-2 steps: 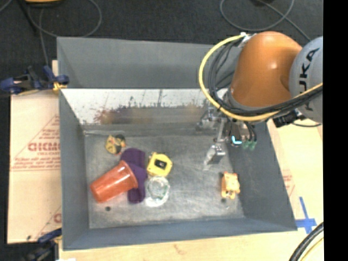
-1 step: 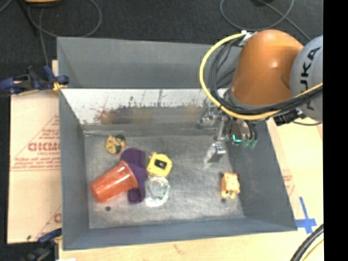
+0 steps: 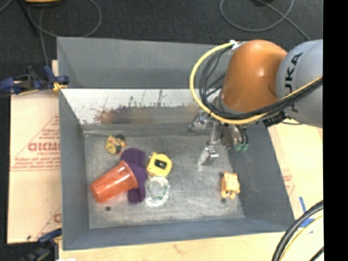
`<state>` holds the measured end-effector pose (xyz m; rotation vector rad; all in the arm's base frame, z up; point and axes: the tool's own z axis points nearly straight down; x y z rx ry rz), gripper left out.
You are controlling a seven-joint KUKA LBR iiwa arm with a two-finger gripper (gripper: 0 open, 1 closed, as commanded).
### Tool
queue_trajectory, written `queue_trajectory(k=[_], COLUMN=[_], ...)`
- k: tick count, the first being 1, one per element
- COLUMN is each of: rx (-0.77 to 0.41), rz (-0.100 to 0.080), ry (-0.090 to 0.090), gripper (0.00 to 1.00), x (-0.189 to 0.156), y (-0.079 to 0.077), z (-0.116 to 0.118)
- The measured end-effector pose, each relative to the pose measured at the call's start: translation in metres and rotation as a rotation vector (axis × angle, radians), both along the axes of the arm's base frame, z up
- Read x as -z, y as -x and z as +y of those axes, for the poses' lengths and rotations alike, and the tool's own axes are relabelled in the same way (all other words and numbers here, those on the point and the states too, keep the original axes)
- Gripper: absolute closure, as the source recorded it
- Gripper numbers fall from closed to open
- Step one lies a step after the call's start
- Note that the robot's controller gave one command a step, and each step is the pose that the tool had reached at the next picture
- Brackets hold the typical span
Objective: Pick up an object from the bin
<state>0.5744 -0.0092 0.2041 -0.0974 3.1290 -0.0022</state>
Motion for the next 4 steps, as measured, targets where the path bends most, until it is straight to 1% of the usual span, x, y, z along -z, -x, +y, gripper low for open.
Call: queue_trajectory(k=[1, 2, 3, 4], rx=[-0.055, -0.221, -0.234, -0.233], rz=[0.003, 0.017, 0.012, 0.012], ry=[0.0, 0.0, 0.001, 0.001], gripper=[0.0, 0.0, 1.0, 1.0], x=[0.068, 0.089, 0.123, 0.123], y=[-0.006, -0.01, -0.043, -0.044], z=[0.03, 0.051, 0.057, 0.057])
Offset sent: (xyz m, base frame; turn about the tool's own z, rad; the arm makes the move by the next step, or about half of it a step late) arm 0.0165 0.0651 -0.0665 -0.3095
